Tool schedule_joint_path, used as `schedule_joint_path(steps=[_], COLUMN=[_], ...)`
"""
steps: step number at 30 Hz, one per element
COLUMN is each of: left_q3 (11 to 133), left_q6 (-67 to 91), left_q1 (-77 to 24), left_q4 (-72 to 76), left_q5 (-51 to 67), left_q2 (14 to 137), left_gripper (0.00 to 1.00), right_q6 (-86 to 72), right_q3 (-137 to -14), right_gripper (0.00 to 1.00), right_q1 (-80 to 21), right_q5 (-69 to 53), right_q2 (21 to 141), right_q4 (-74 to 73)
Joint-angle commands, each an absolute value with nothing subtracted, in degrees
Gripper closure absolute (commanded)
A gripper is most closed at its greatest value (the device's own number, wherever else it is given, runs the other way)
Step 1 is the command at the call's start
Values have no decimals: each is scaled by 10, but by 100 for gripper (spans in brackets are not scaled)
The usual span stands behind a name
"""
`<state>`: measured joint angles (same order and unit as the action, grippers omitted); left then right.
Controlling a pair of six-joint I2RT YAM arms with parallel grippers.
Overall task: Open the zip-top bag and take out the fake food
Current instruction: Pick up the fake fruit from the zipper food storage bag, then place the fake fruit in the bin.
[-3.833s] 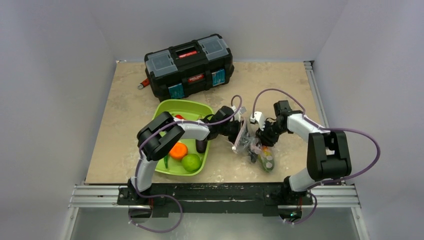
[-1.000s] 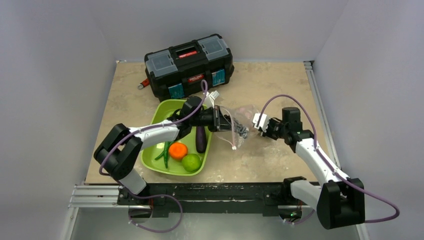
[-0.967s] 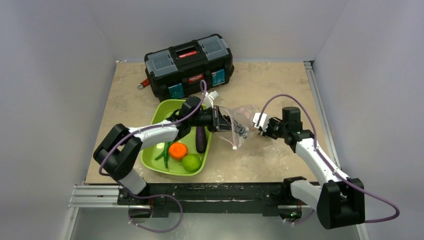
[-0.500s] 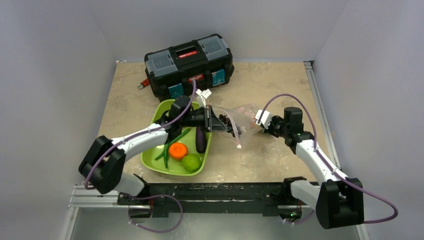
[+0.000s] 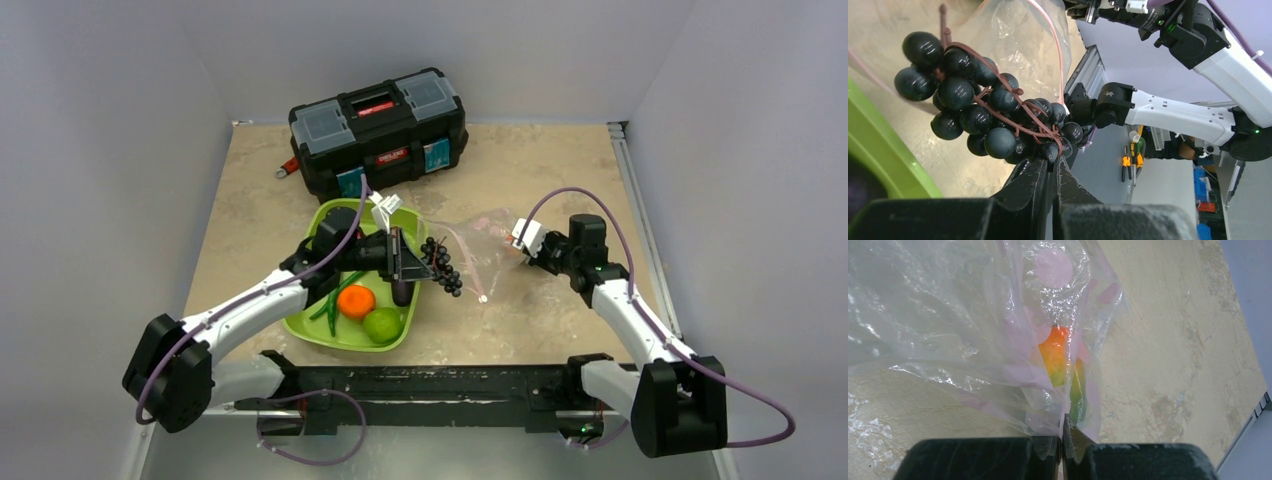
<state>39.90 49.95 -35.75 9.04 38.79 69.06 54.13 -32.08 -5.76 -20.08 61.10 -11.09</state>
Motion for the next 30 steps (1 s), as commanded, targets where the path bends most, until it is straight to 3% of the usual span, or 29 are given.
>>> schedule_joint_path(steps=[1,15,30], left_q3=[396,404,424], left_q6=[461,384,276], left_q1=[-349,-321,-244], left_q4=[64,-97,-248], left_q5=[385,353,243], left_q2=[648,558,489], left_gripper=[100,100,100], right_q6=[534,533,535], right_q3=[-322,-321,-323], right_gripper=[100,100,100], right_q1=[-54,-54,-54], right_q5=[-209,-210,-214], right_q2=[607,612,616], right_q4=[-100,-101,-104])
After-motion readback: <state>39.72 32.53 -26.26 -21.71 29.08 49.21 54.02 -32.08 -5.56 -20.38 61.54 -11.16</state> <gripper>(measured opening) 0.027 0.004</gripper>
